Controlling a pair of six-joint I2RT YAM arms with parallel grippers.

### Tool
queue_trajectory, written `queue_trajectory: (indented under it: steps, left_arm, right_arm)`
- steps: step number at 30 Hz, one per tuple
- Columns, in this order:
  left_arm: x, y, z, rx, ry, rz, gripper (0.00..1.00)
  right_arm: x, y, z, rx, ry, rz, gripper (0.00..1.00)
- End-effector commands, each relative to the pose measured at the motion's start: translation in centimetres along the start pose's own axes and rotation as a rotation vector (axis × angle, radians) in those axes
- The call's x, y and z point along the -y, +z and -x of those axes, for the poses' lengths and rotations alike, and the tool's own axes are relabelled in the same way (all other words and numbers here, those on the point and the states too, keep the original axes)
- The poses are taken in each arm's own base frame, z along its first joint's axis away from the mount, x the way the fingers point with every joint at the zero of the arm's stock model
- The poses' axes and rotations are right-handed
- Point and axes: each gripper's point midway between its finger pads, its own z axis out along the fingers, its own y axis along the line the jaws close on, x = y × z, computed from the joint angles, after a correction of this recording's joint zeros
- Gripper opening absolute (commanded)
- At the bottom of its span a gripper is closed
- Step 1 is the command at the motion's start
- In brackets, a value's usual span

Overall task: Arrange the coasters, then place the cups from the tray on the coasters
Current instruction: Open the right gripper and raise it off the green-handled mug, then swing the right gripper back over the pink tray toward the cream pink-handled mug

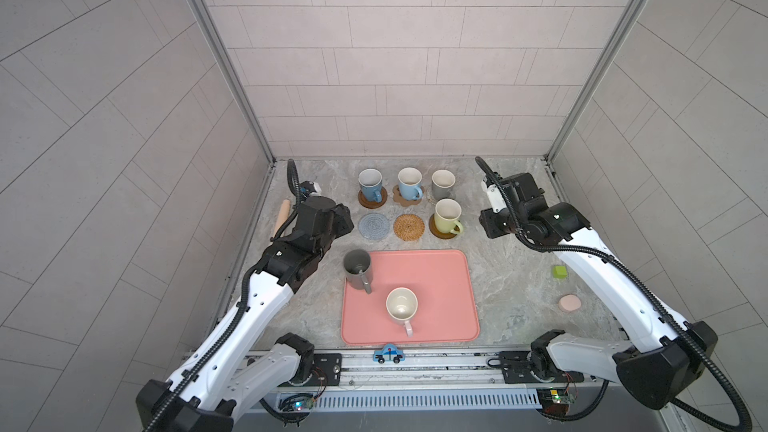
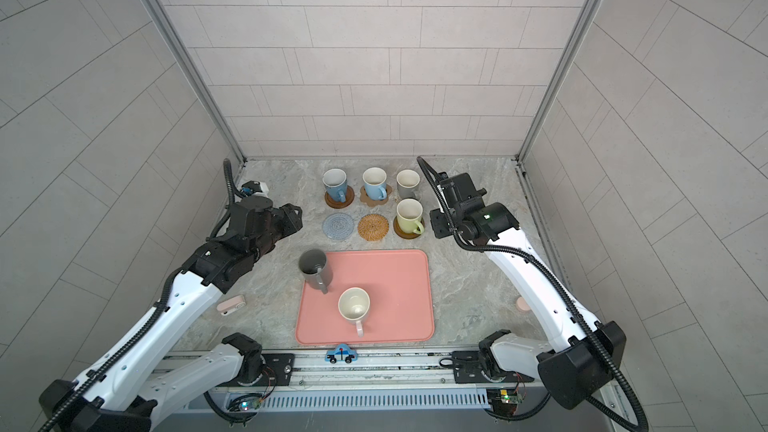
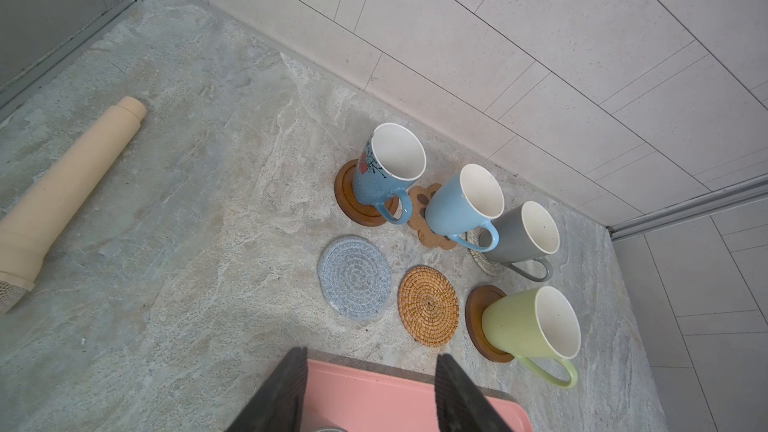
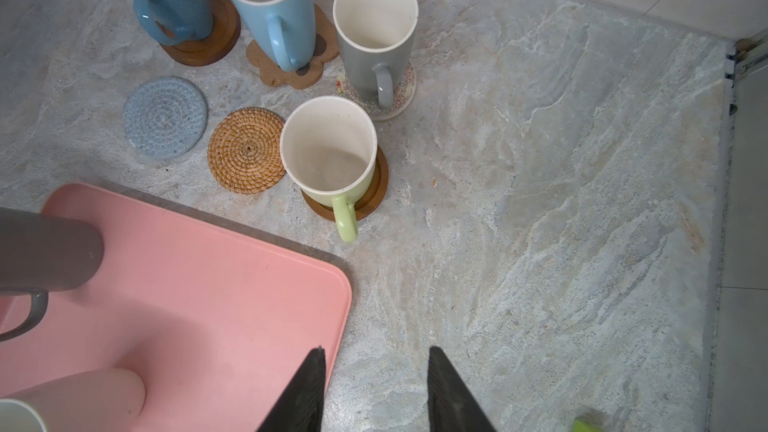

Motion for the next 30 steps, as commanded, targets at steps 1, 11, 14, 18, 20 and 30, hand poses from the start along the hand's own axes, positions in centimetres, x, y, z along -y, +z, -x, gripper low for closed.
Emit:
queue_trajectory:
  steps: [1,11,14,18,20,30]
  left_arm:
    - [-0.1,-0.4,0.9,0.033,-0.005,0.009,0.56]
    - [-0.3,-0.4,0.9,0.038,-0.010,0.016,0.56]
    - [-0.3,-0.4,0.8,0.038,-0.012,0.013,0.56]
    - [-0.3,-0.3,0.7,0.033,-0.012,0.009,0.56]
    - [-0.4,-0.4,0.7,0.034,-0.010,0.012,0.56]
    - [-0.8,-0.4,0.4,0.041,-0.024,0.019,0.56]
  right_arm:
    - [-0.7,-0.5,-0.9,-0.016,0.014,0.002,0.43]
    - [-5.8,-1.2,-2.4,-0.038,-0.025,0.054,0.45]
    - [-7.2,-1.6,-2.9,-0.046,-0.064,0.045,0.46]
    - [-9.0,-1.8,-3.4,-0.074,-0.052,0.063,0.47]
    - [-10.1,-1.9,-3.9,-0.075,-0.065,0.072,0.47]
    - [-16.1,-1.2,-8.8,-0.185,-0.097,0.155,0.47]
